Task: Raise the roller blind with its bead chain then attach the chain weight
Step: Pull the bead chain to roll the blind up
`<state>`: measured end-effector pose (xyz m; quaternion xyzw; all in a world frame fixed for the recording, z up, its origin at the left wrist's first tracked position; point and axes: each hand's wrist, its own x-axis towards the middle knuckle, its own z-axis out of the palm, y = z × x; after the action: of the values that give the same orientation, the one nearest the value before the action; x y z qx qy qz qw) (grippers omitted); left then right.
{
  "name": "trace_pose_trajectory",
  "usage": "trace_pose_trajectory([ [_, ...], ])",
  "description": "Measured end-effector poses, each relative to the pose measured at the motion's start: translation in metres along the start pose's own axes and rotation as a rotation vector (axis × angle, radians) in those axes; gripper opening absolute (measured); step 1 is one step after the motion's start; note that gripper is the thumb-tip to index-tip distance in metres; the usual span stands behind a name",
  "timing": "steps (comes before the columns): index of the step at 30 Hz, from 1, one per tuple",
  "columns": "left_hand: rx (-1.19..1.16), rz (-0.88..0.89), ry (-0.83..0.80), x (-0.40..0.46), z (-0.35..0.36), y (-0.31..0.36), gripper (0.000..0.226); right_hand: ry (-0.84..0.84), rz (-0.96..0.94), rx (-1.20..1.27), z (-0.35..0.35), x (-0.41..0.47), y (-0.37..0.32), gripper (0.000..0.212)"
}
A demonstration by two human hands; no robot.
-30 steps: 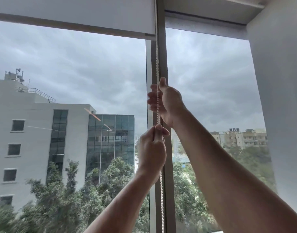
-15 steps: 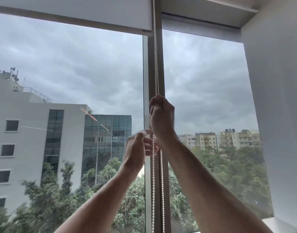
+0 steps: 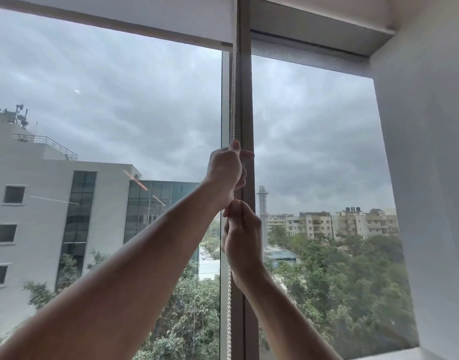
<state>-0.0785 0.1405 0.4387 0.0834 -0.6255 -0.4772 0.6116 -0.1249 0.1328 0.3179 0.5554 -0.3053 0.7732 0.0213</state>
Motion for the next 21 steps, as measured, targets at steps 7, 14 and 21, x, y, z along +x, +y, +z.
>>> trace_pose_trajectory([
  [7,-0.006,0.099,0.07,-0.014,0.01,0.005,0.041,-0.194,0.153,0.21,-0.024,0.014,-0.01,0.052],
  [14,0.02,0.079,0.026,-0.044,0.012,-0.014,0.042,-0.192,0.317,0.223,-0.033,0.07,-0.039,0.075],
  [21,0.096,0.183,0.032,-0.059,-0.011,-0.058,0.043,-0.209,0.44,0.255,-0.004,0.104,-0.071,0.049],
])
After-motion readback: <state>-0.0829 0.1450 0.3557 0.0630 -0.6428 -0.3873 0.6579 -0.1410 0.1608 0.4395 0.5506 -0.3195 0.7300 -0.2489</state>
